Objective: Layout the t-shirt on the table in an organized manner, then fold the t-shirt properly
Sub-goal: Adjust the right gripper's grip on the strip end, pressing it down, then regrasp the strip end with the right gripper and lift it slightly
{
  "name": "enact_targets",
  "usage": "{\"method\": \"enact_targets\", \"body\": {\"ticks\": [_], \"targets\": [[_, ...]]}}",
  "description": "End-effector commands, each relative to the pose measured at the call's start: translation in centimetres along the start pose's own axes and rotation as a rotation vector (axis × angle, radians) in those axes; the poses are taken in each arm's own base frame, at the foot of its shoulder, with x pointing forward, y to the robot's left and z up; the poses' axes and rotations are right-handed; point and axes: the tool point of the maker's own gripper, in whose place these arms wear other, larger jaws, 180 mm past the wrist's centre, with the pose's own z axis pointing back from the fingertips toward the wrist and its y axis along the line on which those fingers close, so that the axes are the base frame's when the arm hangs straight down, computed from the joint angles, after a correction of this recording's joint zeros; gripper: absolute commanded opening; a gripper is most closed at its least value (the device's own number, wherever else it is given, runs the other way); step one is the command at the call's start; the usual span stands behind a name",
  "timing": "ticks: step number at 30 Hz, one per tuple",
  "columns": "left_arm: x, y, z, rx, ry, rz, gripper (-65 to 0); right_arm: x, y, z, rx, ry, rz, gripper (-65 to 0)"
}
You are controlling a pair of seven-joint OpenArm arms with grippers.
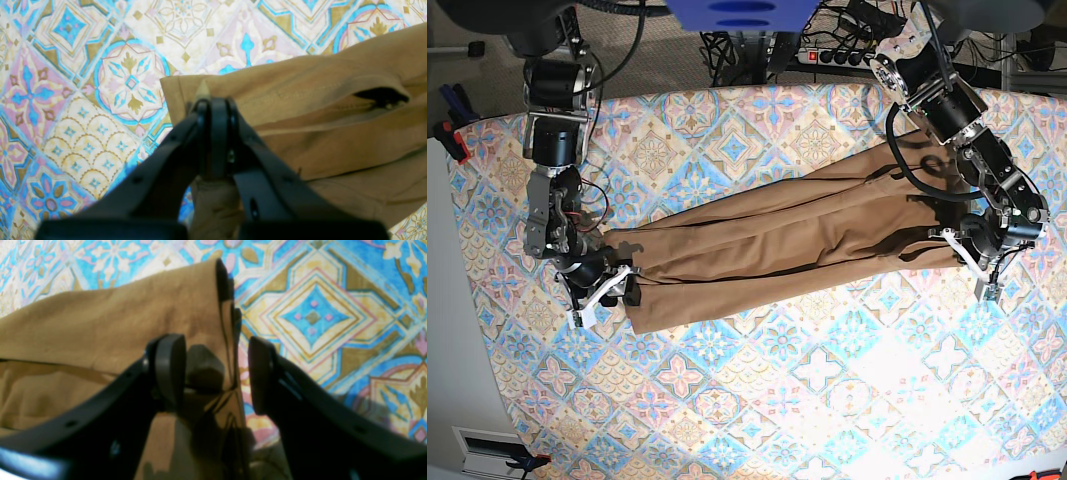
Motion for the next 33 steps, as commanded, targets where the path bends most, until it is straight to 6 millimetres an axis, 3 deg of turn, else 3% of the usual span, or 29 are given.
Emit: {"method": "enact_targets", "body": {"ticks": [1,4,8,13,19,22,29,33], "targets": [[1.7,0.7,0.7,0.020,-0.051,-0.004,-65.0,2.5,0.4,0.0,0.015,-0.055,0.027,-36.2],[1.7,0.7,0.7,0.020,-0.051,-0.004,-65.0,1.9,2.0,-0.6,0.047,-0.023,0.077,-36.3],[1.7,0.7,0.7,0.020,-0.050,-0.004,-65.0,1.5,2.7,-0.9,0.061,-0.007,0.099,-37.8],[1.7,0.7,0.7,0.020,-0.050,-0.004,-65.0,1.5,2.7,-0.9,0.061,-0.004,0.099,-50.1],[1.7,0.7,0.7,0.020,-0.050,-0.004,-65.0,1.4,2.7,-0.9,0.060,-0.003,0.098,-58.0],[1.7,0.7,0.7,0.020,-0.050,-0.004,-65.0,1.4,2.7,-0.9,0.060,-0.003,0.098,-65.0],[1.7,0.6,0.7,0.018,-0.050,-0.003,-65.0,0.3,2.4,-0.8,0.054,0.063,0.100,-65.0],[1.7,0.6,0.7,0.018,-0.048,-0.003,-65.0,1.8,2.8,-0.5,0.056,0.033,0.129,-65.0]]}}
